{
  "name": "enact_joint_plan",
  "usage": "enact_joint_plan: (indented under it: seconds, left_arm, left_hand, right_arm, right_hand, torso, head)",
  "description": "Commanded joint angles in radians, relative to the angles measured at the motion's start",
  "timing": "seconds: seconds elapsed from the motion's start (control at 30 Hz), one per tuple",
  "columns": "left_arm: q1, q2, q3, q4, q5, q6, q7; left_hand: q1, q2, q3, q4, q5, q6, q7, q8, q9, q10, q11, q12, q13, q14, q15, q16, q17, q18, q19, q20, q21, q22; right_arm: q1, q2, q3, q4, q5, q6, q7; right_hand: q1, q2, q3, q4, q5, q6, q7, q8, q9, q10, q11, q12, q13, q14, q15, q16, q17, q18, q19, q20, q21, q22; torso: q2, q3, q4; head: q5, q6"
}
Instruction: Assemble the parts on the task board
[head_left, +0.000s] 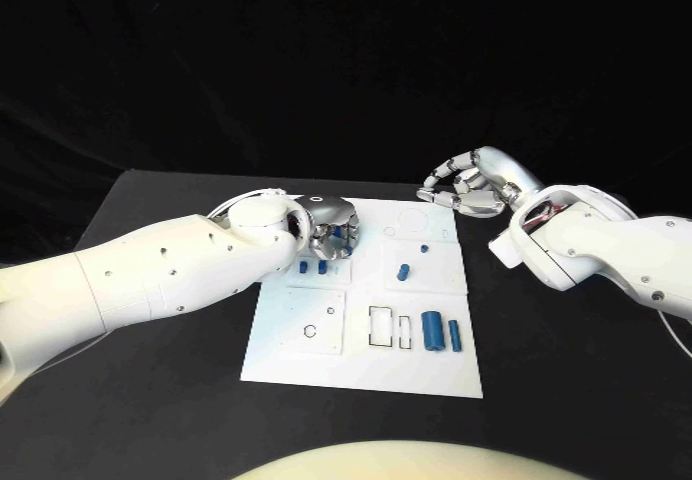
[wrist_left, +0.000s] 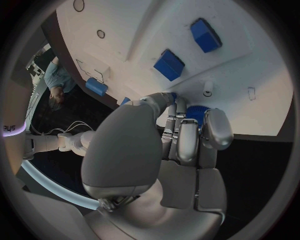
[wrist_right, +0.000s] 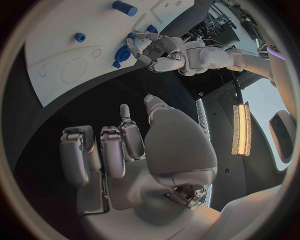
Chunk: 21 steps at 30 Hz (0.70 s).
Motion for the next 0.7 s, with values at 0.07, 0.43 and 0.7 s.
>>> enact_joint_plan:
  seconds: [0.07, 0.43, 0.7]
  left_arm:
    - [-0.005, 0.004, -0.003, 0.003, 0.0, 0.036, 0.003]
    - [-0.005, 0.004, -0.003, 0.0, 0.0, 0.051, -0.011]
    - [-0.005, 0.009, -0.003, -0.003, 0.006, 0.059, -0.007]
  left_hand:
    - [-0.016, -0.005, 0.011, -0.003, -0.007, -0.014, 0.005, -0.018, -0.007, 0.01, 0.003, -0.015, -0.01, 0.006, 0.006, 0.007, -0.004, -0.021, 0.008, 0.003, 0.006, 0.003]
    - [-0.026, -0.006, 0.02, -0.008, -0.007, -0.014, 0.009, -0.032, -0.013, 0.016, 0.014, -0.035, -0.022, 0.008, 0.016, 0.009, -0.005, -0.022, 0.01, 0.01, 0.01, 0.008]
    - [-0.033, -0.011, 0.022, -0.014, -0.008, -0.021, 0.006, -0.045, -0.018, 0.024, 0.019, -0.044, -0.027, 0.009, 0.02, 0.011, -0.007, -0.022, 0.011, 0.014, 0.011, 0.011]
  right_arm:
    - [-0.001, 0.0, 0.0, 0.002, -0.012, 0.009, 0.004]
    - [-0.001, -0.001, 0.0, 0.003, -0.012, 0.009, 0.003]
    - [-0.001, -0.001, 0.0, 0.003, -0.012, 0.01, 0.003]
  right_hand:
    - [-0.002, 0.003, 0.0, -0.002, 0.004, -0.006, -0.002, 0.004, 0.001, -0.003, -0.002, 0.001, 0.074, 0.088, -0.007, -0.005, 0.198, -0.001, 0.076, -0.006, -0.005, 0.232]
    - [-0.002, 0.003, 0.0, -0.002, 0.004, -0.006, -0.002, 0.004, 0.001, -0.003, -0.002, 0.001, 0.074, 0.088, -0.007, -0.005, 0.198, -0.001, 0.076, -0.006, -0.005, 0.232]
    - [-0.002, 0.003, 0.0, -0.002, 0.004, -0.006, -0.002, 0.004, 0.001, -0.003, -0.002, 0.001, 0.074, 0.088, -0.007, -0.005, 0.198, -0.001, 0.076, -0.006, -0.005, 0.232]
  torso:
    - [0.0, 0.0003, -0.0005]
    - [0.001, -0.0003, -0.0006]
    - [0.0, -0.0009, -0.0009]
  head:
    - [0.0, 0.002]
    - [-0.001, 0.002]
    - [-0.003, 0.001]
